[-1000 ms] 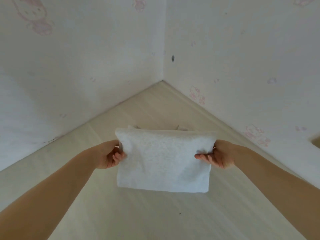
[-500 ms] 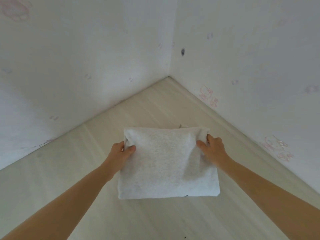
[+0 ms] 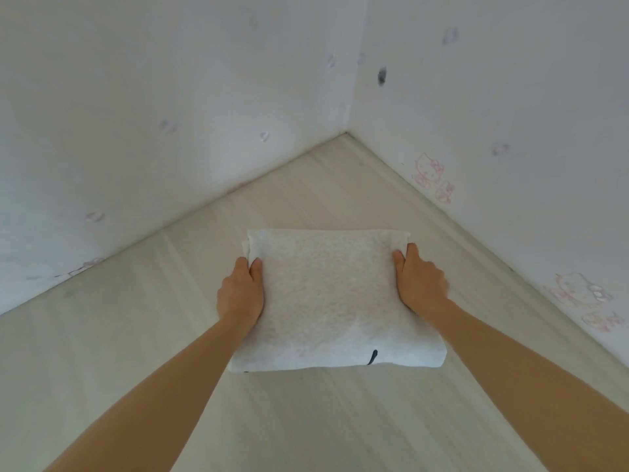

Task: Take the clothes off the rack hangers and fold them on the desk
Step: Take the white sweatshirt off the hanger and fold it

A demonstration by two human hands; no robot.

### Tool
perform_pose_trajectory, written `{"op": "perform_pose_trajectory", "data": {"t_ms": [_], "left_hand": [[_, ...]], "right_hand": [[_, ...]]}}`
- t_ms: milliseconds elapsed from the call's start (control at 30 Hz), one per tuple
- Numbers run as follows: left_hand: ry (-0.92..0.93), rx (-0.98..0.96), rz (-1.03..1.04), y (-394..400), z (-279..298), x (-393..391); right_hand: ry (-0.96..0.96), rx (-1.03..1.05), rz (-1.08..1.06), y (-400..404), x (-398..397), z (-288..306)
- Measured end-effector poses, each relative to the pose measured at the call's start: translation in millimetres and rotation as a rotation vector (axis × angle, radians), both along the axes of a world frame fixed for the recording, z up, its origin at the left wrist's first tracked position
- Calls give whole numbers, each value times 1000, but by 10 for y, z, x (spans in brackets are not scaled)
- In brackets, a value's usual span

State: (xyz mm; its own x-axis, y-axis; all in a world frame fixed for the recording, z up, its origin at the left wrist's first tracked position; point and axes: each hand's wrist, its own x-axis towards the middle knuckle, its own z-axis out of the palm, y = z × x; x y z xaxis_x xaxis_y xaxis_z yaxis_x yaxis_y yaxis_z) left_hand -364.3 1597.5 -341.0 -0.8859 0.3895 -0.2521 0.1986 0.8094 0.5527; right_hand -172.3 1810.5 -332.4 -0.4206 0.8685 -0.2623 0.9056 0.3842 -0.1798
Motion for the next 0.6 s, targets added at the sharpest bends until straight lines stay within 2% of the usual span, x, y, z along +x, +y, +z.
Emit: {"op": "perform_pose_trajectory", "data": {"t_ms": [133,267,433,600], "left_hand": [[42,2,34,3,-96,27],[99,-76,45,-25,-115,40],[-24,-38,125,-96,-51,76],[-98,-83,46,-212,28,204]], "right_hand": [[52,-1,-86,-40,-11,-120],[104,-11,-205,-49,50,-163],[110,-156,-248,-69,128,-95],[193,-303,-234,-277,242,-1]]}}
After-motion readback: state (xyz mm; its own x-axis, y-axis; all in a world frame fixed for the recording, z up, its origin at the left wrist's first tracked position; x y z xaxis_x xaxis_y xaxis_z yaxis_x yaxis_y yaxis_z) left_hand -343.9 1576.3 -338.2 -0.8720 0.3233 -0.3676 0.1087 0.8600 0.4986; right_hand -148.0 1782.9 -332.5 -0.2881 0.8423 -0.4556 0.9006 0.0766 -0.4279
